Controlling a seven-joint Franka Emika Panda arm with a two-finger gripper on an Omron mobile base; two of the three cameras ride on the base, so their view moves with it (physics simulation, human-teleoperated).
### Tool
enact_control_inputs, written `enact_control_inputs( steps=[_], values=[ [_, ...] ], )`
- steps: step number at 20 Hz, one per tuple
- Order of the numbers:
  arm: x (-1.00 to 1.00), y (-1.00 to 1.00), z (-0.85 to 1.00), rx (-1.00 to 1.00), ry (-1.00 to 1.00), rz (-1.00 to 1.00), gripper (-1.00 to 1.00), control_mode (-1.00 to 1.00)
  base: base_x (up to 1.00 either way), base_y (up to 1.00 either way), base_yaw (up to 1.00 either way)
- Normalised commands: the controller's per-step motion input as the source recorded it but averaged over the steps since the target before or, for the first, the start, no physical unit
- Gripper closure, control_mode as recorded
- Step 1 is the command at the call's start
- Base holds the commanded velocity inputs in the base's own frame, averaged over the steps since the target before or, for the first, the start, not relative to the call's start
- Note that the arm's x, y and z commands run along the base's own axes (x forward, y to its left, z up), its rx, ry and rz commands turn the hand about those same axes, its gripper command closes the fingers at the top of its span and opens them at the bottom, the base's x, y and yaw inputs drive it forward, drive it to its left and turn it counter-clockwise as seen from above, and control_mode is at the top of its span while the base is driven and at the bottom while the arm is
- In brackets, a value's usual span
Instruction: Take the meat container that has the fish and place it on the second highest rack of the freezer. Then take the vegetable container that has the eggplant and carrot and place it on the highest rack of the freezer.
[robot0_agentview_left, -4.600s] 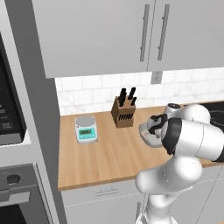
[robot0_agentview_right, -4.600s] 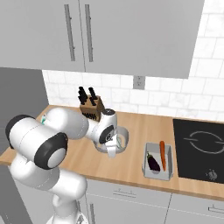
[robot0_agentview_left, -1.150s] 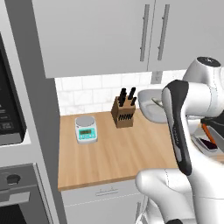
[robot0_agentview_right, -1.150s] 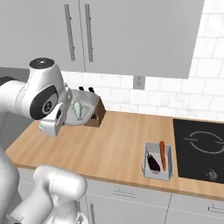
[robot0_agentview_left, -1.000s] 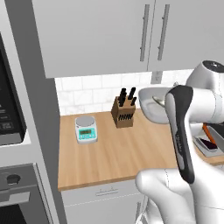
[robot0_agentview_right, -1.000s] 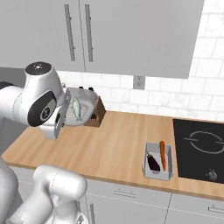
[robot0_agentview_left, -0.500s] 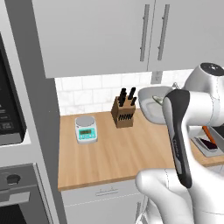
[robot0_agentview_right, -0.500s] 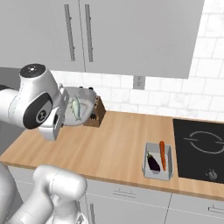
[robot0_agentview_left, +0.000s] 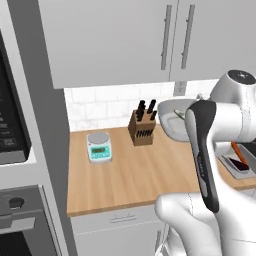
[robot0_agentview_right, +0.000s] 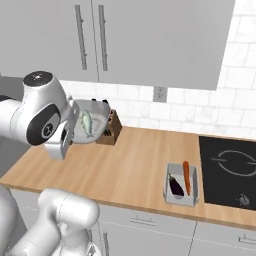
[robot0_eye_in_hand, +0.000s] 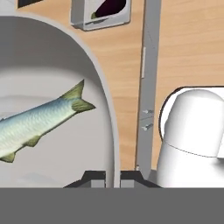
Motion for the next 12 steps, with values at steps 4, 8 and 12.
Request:
enact_control_inputs(
  steps=[4, 8, 12],
  values=[
    [0.0, 0.0, 0.0, 0.0, 0.0, 0.0, 1.0, 1.0, -0.68, -0.29, 0.35],
    [0.0, 0.0, 0.0, 0.0, 0.0, 0.0, 1.0, 1.0, -0.51, -0.45, 0.56],
    [0.0, 0.0, 0.0, 0.0, 0.0, 0.0, 1.0, 1.0, -0.33, -0.35, 0.69]
  ],
)
